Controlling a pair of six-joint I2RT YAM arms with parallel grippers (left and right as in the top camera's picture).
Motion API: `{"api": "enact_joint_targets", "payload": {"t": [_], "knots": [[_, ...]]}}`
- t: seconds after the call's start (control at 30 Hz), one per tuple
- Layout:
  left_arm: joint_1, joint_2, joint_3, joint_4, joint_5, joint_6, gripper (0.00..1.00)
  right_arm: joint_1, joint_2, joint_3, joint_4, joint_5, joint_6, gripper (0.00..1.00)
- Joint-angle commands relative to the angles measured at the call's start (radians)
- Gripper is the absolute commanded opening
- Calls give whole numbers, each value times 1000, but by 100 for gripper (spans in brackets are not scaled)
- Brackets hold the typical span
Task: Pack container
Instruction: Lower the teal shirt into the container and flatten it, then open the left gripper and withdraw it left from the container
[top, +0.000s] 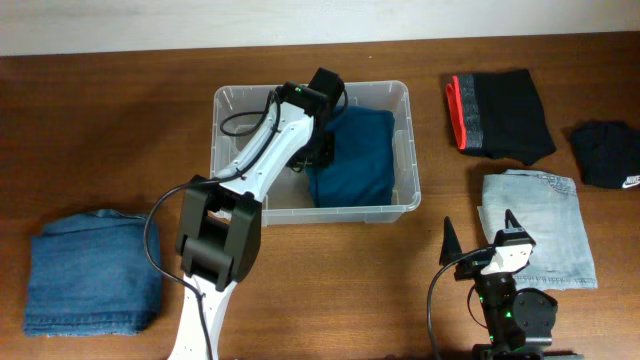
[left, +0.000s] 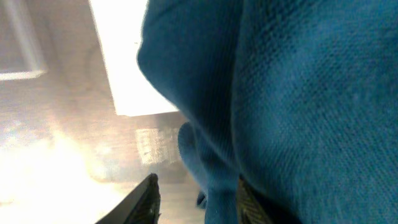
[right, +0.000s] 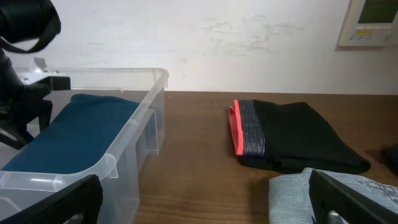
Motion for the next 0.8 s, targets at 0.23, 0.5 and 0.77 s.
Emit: {"api": "enact_joint_targets", "payload": {"t": [0.23, 0.5, 0.77], "knots": [[57, 10, 348, -248, -181, 21, 99, -6, -9, -5, -5, -6, -2, 99], [193, 6, 586, -496, -291, 52, 99, -6, -9, -5, -5, -6, -2, 99], [352, -53, 585, -496, -243, 87, 99, -6, -9, -5, -5, -6, -2, 99]]}}
